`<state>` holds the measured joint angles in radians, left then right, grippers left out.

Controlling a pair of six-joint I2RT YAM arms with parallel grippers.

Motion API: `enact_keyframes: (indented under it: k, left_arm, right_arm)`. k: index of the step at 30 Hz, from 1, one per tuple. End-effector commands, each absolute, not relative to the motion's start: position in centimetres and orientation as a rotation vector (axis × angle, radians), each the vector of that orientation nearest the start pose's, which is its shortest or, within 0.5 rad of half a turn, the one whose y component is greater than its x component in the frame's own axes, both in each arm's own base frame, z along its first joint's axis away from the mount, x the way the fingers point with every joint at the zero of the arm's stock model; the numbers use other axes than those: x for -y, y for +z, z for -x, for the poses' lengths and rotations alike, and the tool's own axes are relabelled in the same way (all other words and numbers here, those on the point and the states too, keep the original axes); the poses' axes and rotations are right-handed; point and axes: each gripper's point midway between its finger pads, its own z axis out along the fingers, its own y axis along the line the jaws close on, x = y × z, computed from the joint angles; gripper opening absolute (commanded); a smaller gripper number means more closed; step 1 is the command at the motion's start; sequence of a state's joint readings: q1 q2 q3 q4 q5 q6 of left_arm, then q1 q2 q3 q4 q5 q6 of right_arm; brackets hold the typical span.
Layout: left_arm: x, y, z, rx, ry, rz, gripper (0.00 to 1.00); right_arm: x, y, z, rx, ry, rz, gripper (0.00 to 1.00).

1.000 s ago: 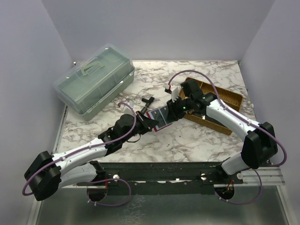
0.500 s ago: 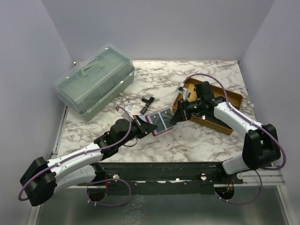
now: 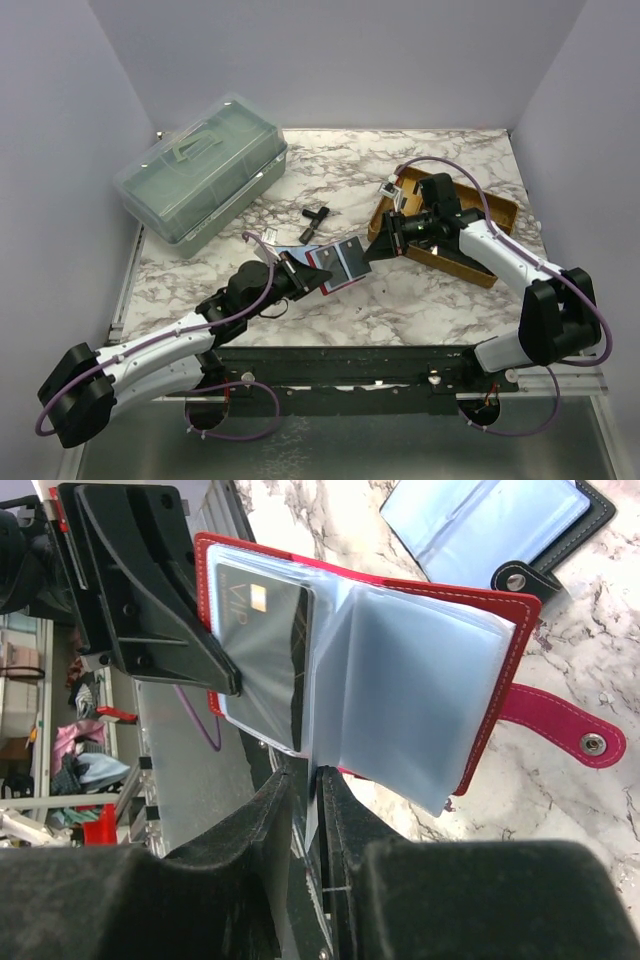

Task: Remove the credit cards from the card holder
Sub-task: Remove the credit card from the card holder.

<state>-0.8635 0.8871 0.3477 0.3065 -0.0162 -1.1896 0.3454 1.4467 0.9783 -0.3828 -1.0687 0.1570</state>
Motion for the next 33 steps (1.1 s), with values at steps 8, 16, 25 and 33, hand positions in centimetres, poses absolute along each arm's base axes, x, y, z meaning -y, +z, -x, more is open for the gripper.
enact_keyframes:
  k: [8,16,25,33]
  left_arm:
    - [28.0,19.2,-18.1,-1.936,-1.507,0.303,0.0]
    - [27.6,18.0,-18.0,-1.93,-1.492,0.302,0.0]
    - [27.5,15.8,-18.7,-1.986,-1.427,0.332,0.43]
    - [23.9,16.2,-19.9,-1.978,-1.231,0.444,0.73]
  right_arm:
    - [-25.3,17.7,-23.6,-2.222,1.545,0.711,0.07]
    - [-24.1,20.4,-22.7,-2.095,1.796,0.657,0.0]
    - [-22.9,18.1,-22.8,-2.155,1.708,0.579,0.0]
    - [-22.1,15.4,-24.0,-2.217,1.559,0.566,0.0]
